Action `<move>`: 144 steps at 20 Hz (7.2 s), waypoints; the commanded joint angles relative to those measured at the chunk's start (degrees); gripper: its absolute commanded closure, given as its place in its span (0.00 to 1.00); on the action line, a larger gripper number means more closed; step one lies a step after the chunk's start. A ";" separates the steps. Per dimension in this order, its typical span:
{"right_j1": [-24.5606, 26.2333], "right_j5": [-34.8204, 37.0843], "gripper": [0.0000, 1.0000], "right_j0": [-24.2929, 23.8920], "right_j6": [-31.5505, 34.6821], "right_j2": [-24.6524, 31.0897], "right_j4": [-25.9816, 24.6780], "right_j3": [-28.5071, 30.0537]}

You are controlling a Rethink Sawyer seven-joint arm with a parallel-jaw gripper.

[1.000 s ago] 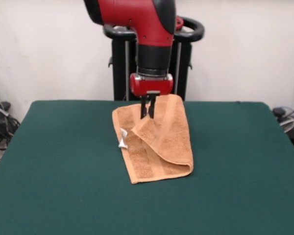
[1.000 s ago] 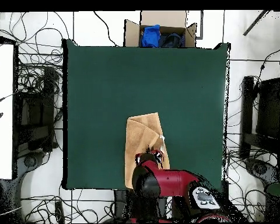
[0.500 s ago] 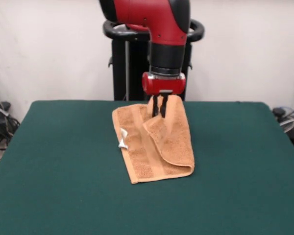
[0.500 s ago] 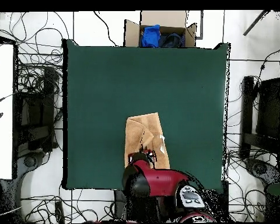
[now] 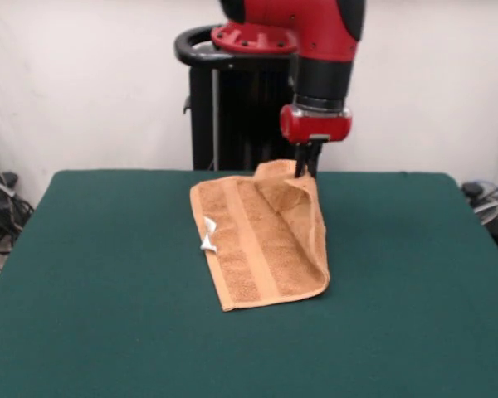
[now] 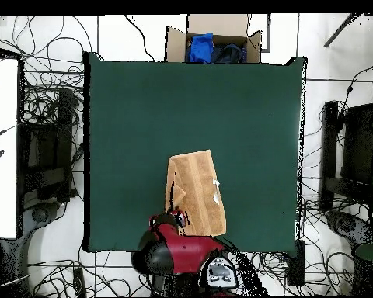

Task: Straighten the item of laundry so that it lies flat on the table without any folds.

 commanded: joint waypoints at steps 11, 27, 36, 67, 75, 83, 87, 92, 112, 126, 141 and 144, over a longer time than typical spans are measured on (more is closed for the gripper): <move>-5.25 1.70 1.00 6.30 15.76 -3.01 10.80 4.93; 3.22 -6.13 1.00 8.24 15.74 -4.00 14.88 2.49; 1.46 -3.13 1.00 14.68 15.88 -5.44 21.88 3.09; 0.22 3.55 1.00 15.48 14.30 -2.53 27.90 0.21; -1.39 4.16 1.00 15.18 15.56 0.42 29.16 0.95; -2.38 6.71 1.00 16.15 15.85 1.29 31.42 0.26; -2.32 7.59 1.00 17.98 16.06 0.30 33.48 -0.30; -2.44 8.32 1.00 18.84 15.70 -0.05 34.77 -0.48; -2.69 10.04 1.00 20.37 16.47 1.85 39.64 -2.32; -3.64 8.74 1.00 17.73 17.16 6.48 41.05 -1.91; -0.34 3.13 1.00 13.95 16.51 8.24 38.77 -1.50; 0.06 3.55 1.00 15.49 16.18 6.26 40.37 -2.26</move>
